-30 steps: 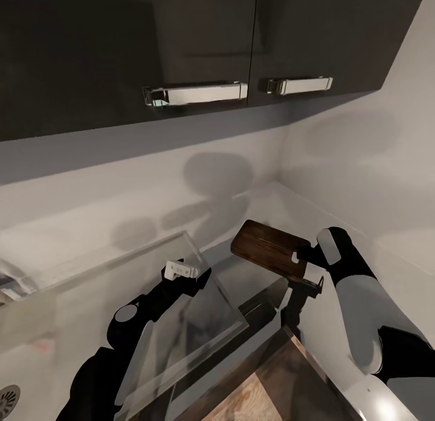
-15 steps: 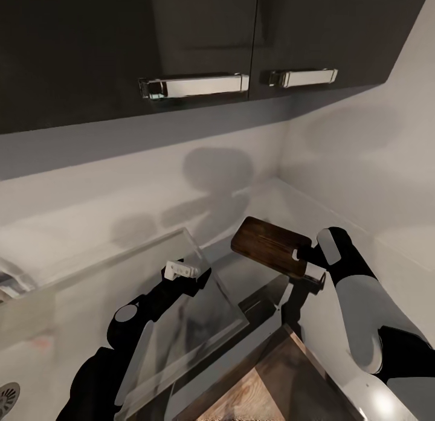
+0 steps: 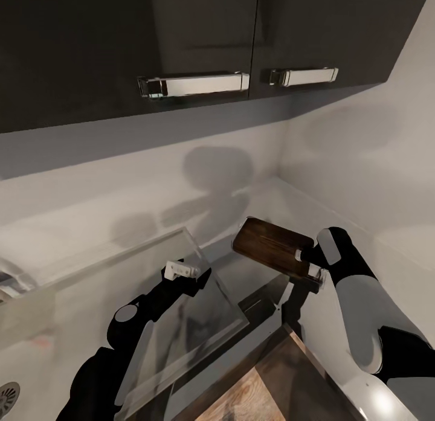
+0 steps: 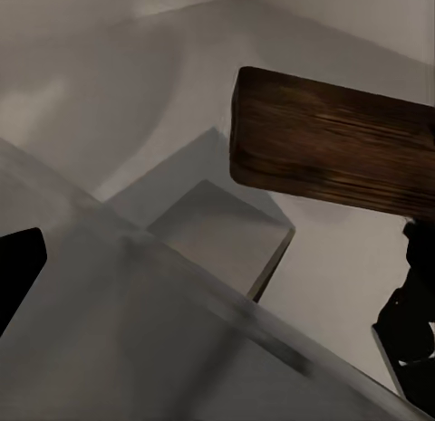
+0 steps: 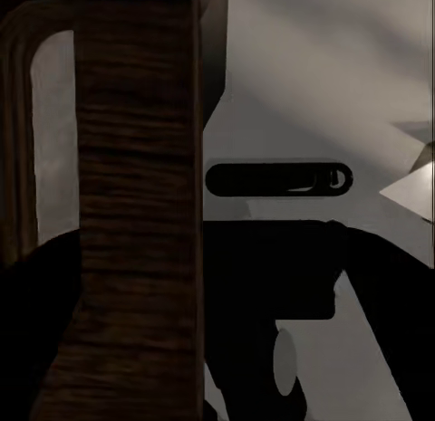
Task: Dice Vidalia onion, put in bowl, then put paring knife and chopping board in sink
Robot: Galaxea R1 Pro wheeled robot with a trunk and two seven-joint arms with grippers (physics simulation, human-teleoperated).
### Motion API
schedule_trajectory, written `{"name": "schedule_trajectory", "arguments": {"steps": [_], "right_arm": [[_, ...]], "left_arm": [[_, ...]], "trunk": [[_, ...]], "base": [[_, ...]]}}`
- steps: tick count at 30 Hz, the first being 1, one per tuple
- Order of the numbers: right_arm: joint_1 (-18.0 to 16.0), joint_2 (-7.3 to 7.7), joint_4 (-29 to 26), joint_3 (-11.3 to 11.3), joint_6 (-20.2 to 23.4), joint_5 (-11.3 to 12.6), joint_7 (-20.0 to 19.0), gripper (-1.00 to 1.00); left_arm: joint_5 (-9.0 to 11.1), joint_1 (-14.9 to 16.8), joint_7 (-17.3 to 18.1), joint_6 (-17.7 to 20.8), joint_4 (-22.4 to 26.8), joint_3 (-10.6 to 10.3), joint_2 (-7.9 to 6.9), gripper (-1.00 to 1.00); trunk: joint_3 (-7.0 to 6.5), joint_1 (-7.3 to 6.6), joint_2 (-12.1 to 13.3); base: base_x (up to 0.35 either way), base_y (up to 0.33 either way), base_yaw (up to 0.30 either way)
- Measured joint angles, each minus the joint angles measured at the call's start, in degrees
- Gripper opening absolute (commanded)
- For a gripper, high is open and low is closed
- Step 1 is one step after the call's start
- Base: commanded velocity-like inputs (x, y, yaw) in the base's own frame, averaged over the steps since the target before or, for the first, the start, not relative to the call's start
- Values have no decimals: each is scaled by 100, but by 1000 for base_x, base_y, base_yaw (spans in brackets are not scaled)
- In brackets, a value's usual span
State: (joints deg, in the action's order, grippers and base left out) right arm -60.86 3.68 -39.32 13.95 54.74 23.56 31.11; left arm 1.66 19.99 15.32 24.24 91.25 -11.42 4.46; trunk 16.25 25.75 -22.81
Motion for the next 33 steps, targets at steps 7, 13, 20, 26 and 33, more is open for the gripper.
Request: {"name": "schedule_trajectory", "arguments": {"steps": [7,13,20,26,33], "right_arm": [[0,0,0,0,3,-5,-5,-100],[0,0,0,0,14,-39,-4,-100],[0,1,-7,0,17,-50,-3,-100],[0,0,-28,0,0,-24,-2,-100],[0,0,-108,-7,0,-28,-1,-100]], "left_arm": [[-1,0,-1,4,0,2,0,100],[-2,0,-1,-1,-3,2,0,100],[0,1,2,-3,0,2,0,100],[0,0,3,-4,0,1,0,100],[1,2,2,-4,-1,1,0,100]], "trunk": [[0,0,0],[0,0,0],[0,3,0],[0,1,0],[-46,0,0]], "base": [[0,0,0],[0,0,0],[-151,0,0],[-159,0,0],[-8,0,0]]}}
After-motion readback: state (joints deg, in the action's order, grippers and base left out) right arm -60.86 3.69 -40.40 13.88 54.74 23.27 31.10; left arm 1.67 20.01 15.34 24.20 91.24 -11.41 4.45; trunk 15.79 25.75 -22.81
